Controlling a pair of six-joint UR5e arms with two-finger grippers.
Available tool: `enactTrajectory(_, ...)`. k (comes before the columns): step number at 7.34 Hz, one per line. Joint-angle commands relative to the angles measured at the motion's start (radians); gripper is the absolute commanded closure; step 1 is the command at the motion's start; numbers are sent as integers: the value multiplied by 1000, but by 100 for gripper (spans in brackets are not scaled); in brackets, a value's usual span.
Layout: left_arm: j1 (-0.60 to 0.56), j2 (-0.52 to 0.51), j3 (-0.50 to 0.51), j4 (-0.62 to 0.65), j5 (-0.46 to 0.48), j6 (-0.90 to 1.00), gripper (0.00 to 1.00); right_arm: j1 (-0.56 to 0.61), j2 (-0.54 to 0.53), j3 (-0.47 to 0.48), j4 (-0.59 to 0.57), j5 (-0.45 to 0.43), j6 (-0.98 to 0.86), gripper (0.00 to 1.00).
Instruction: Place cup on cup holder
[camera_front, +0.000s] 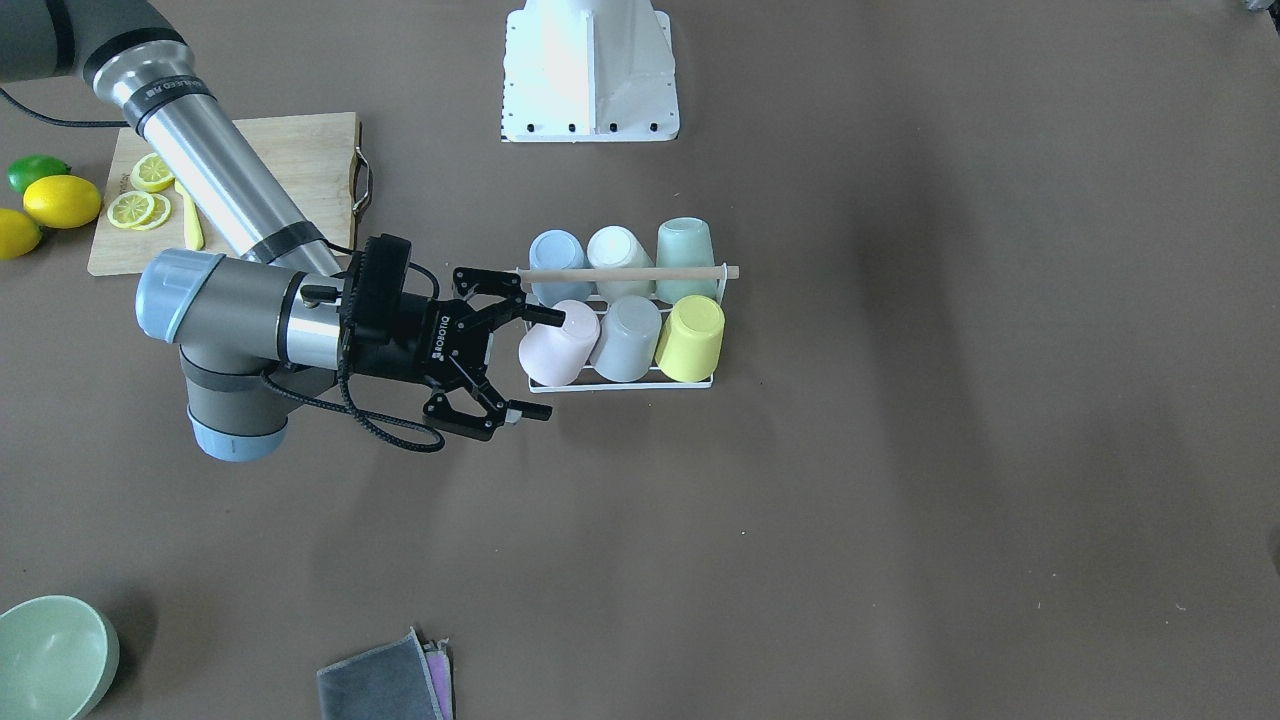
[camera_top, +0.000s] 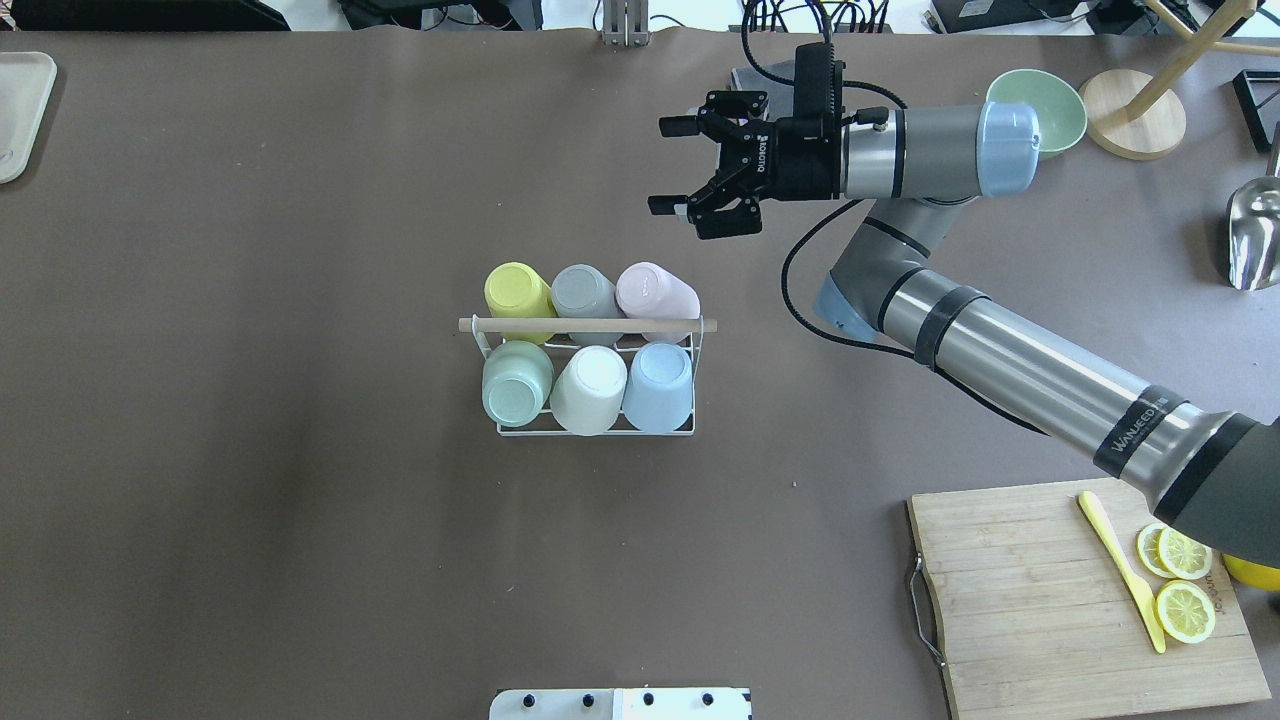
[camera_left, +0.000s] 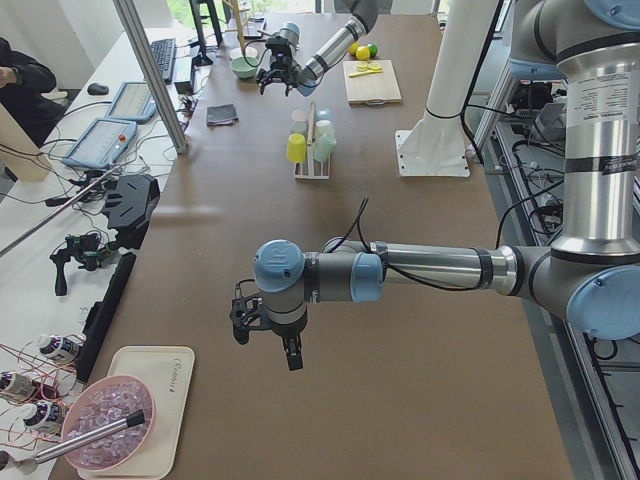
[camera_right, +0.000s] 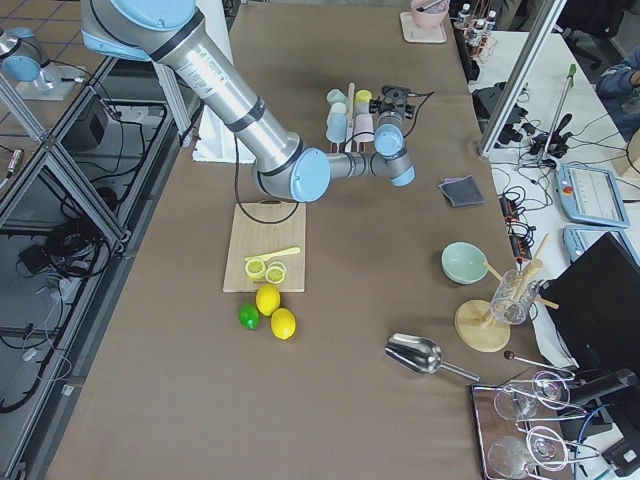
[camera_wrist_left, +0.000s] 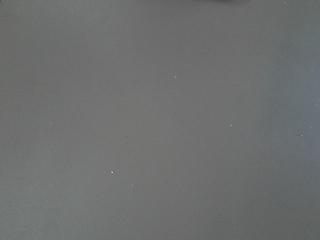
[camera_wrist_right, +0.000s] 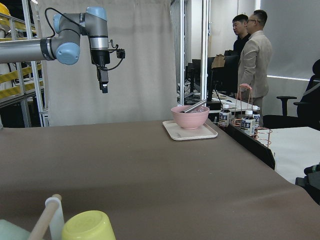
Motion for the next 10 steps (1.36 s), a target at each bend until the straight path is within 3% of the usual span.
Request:
enactTrajectory(1,-1,-1,-7,0,0,0,2,77,2,17,-164,74,1,0)
enactTrajectory(4,-1,2,-24,-2,1,2,2,132,14,153,-708,215,-6,0)
enactTrajectory(5,-1,0,-25,-2,3,2,2,148,16,191,-883,219,-11,0)
enactTrajectory(7,5,12,-16,-3,10,4,2,172,37,201,-1238,187,-11,0)
enactTrajectory(8,5,8,-15,-3,6,4,2,174,39,201,-1396,104,-9,0)
enactTrajectory(10,8,3,14,-63,10,2,2,189,42,201,-1712,33,-9,0)
